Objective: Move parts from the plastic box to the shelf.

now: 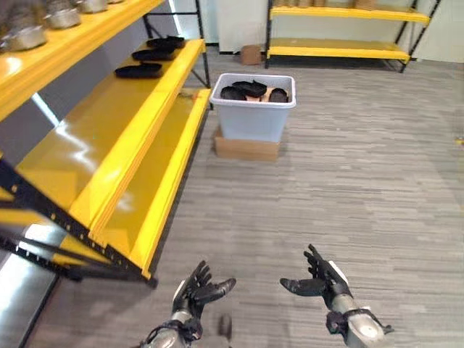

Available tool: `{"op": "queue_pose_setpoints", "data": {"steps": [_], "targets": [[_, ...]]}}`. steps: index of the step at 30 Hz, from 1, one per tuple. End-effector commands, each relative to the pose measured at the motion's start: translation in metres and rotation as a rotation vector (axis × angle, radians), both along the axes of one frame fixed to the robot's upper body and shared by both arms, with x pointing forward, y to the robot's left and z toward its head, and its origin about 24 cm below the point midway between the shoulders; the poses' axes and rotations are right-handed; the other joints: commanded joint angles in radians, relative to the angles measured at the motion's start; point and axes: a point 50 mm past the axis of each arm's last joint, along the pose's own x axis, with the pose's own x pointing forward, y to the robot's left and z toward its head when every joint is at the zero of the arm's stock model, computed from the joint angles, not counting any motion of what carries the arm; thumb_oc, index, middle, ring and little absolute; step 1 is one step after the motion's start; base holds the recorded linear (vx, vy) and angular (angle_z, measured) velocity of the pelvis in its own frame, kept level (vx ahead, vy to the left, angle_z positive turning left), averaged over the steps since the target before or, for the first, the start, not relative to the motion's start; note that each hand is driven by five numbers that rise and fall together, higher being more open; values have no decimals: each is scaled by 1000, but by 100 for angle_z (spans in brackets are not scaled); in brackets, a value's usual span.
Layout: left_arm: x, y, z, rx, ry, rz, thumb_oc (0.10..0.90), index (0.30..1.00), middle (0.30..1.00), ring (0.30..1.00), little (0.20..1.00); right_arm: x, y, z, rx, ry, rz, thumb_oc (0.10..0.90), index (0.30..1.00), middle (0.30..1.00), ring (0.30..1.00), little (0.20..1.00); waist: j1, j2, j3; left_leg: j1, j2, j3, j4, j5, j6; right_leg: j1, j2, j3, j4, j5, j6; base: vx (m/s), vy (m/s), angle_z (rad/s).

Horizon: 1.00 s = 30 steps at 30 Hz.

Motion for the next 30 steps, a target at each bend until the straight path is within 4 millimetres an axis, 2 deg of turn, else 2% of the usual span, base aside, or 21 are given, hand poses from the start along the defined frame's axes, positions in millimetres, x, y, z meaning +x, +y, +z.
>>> {"op": "queue_pose_setpoints", "data": {"steps": [1,9,14,21,23,24,25,26,27,28,30], "targets": [[21,3,29,56,-189,-39,900,1000,1000,1000,1000,29,15,31,66,-204,43,900,1000,1000,1000,1000,39,-19,-54,42,25,-13,13,-53,-41,-33,-78,-63,-17,227,24,79,34,-3],[20,4,28,53,-180,-29,900,1000,1000,1000,1000,32,21,33,77,-206,69,900,1000,1000,1000,1000,46,-9,-63,66,24,-6,15,-71,-42,-27,-92,-71,-37,222,32,63,16,-7],[24,4,30,47,-188,-12,900,1000,1000,1000,1000,46,29,41,82,-246,90,900,1000,1000,1000,1000,60,2,-51,52,19,-7,68,-76,-49,-27,-108,-73,-43,228,37,45,48,-6],[27,6,34,52,-204,-6,900,1000,1000,1000,1000,57,39,51,105,-293,119,900,1000,1000,1000,1000,78,14,-37,50,-16,-25,117,-82,-55,-29,-130,-70,15,227,31,77,91,-3],[27,8,34,55,-200,3,900,1000,1000,1000,1000,56,40,51,110,-291,117,900,1000,1000,1000,1000,77,24,-26,65,-26,-32,107,-81,-50,-51,-120,-69,99,234,29,80,106,2],[27,8,34,55,-200,3,900,1000,1000,1000,1000,56,40,51,110,-291,117,900,1000,1000,1000,1000,77,24,-26,65,-26,-32,107,-81,-50,-51,-120,-69,99,234,29,88,151,-2],[28,9,34,67,-199,0,900,1000,1000,1000,1000,55,40,52,108,-296,127,900,1000,1000,1000,1000,62,51,2,114,-17,-32,80,-79,-44,-116,-79,-87,207,218,27,121,156,-9],[29,9,34,70,-203,-4,900,1000,1000,1000,1000,55,40,52,106,-297,129,900,1000,1000,1000,1000,54,67,24,148,-12,-32,58,-76,-42,-151,-64,-109,235,205,21,311,266,-32],[31,7,35,72,-211,-12,900,1000,1000,1000,1000,53,37,52,106,-292,124,900,1000,1000,1000,1000,14,101,75,230,-12,-37,10,-68,-33,-245,-16,-142,227,185,14,255,164,-29],[31,7,34,71,-211,-12,900,1000,1000,1000,1000,53,37,52,105,-291,124,900,1000,1000,1000,1000,13,103,79,237,-10,-38,8,-70,-33,-240,-14,-143,229,181,13,250,127,-22],[32,9,36,73,-222,-2,900,1000,1000,1000,1000,51,34,51,94,-288,115,900,1000,1000,1000,1000,-14,113,97,254,-14,-44,5,-67,-28,-295,-5,-148,167,182,14,172,22,13]]}}
